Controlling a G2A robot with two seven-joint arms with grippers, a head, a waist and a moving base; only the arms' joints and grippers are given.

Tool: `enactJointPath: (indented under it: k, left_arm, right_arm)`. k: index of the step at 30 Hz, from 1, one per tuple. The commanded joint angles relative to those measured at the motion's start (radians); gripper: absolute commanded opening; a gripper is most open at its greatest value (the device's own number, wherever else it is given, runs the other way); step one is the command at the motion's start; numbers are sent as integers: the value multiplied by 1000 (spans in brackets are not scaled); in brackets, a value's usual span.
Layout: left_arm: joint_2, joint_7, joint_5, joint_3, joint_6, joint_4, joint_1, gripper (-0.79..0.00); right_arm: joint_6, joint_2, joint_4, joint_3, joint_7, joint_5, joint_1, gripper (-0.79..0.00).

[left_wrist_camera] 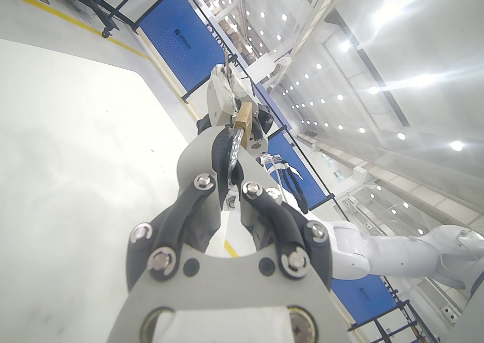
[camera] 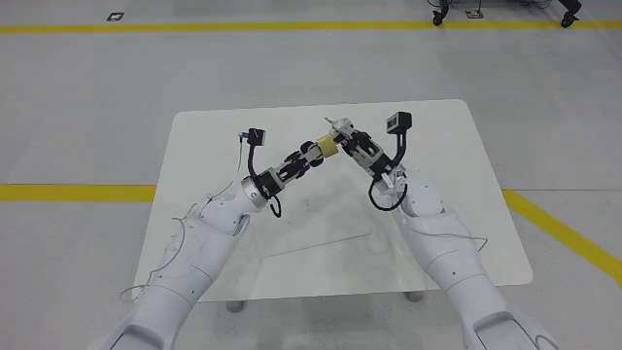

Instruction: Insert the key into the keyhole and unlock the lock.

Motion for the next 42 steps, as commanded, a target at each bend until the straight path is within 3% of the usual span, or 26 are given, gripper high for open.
enactJointPath:
  k: [1,13,19,24,33,42]
  left_arm:
    - [-1,5,4,2,1,0,0,-785]
    - [-7,46,41,4,17,6,-2,-785]
    - [-11,8,-23,0,48,10,-4,-785]
    - [-15,-107,-173,-9,133,22,-13,-785]
    - [-22,-581,-602,-62,581,160,-105,-785]
    - [-22,-581,-602,-62,581,160,-105,-785]
  right_arm:
    - [4,0,-1,5,26,14,-1,-785]
    - [29,2,-31,24,142,71,-21,-785]
    - [35,2,-63,17,155,43,-35,-785]
    - [23,5,-97,32,154,47,-54,-785]
    - [-36,28,-170,138,128,91,-105,-785]
    - [-36,28,-170,138,128,91,-105,-785]
